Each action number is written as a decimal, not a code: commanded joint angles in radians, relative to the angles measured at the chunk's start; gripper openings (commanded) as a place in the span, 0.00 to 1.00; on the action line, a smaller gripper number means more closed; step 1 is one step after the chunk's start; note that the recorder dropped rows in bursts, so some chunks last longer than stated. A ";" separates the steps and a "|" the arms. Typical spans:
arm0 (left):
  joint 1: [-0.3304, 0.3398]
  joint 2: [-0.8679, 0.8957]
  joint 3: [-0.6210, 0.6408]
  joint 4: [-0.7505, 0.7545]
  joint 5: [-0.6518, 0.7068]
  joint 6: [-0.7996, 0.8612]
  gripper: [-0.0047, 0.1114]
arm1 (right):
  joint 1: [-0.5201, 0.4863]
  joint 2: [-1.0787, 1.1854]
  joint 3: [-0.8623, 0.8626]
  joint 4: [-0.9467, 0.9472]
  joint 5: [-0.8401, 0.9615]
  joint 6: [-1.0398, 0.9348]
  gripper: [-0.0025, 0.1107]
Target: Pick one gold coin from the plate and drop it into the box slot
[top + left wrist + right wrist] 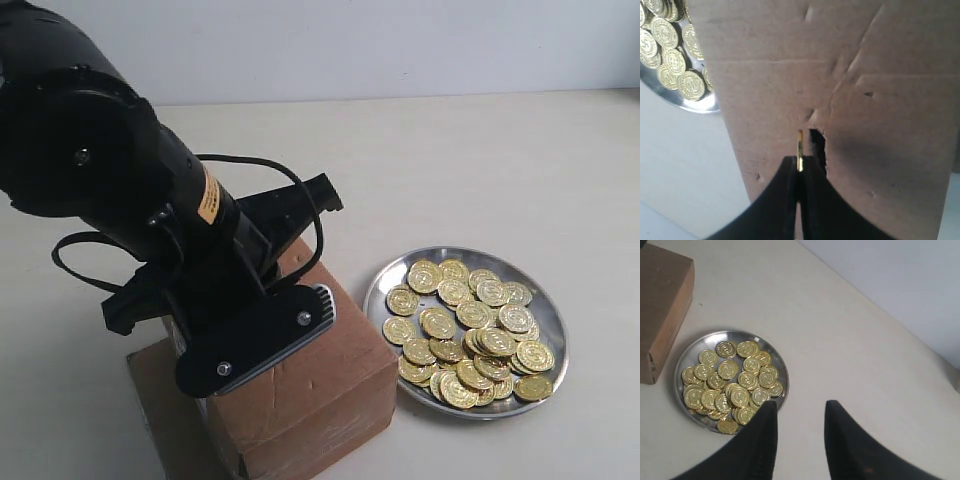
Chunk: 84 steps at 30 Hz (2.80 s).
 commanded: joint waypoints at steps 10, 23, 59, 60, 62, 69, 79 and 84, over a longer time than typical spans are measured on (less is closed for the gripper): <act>0.033 0.030 -0.006 0.035 0.014 -0.063 0.04 | -0.003 -0.061 0.044 -0.005 -0.003 -0.016 0.30; 0.035 0.040 -0.006 0.043 0.014 -0.063 0.04 | -0.003 -0.060 0.044 0.001 -0.003 -0.016 0.30; 0.204 -0.311 0.029 -0.075 0.050 -0.921 0.04 | -0.003 -0.063 0.158 -0.180 -0.698 0.363 0.03; 0.227 -0.343 0.057 -0.123 0.058 -0.921 0.04 | -0.003 -0.063 0.207 -0.182 -0.740 0.403 0.02; 0.281 -0.418 0.131 -0.201 0.047 -0.919 0.04 | -0.003 -0.063 0.322 -0.187 -0.842 0.509 0.02; 0.324 -0.651 0.417 -0.416 -0.109 -0.922 0.04 | -0.003 -0.100 0.563 -0.357 -1.079 0.877 0.02; 0.324 -1.000 0.789 -0.936 -0.562 -0.972 0.04 | -0.003 -0.290 0.801 -0.741 -1.077 1.393 0.02; 0.324 -1.069 0.918 -1.102 -0.651 -0.972 0.04 | -0.003 -0.428 0.884 -0.985 -1.004 1.708 0.02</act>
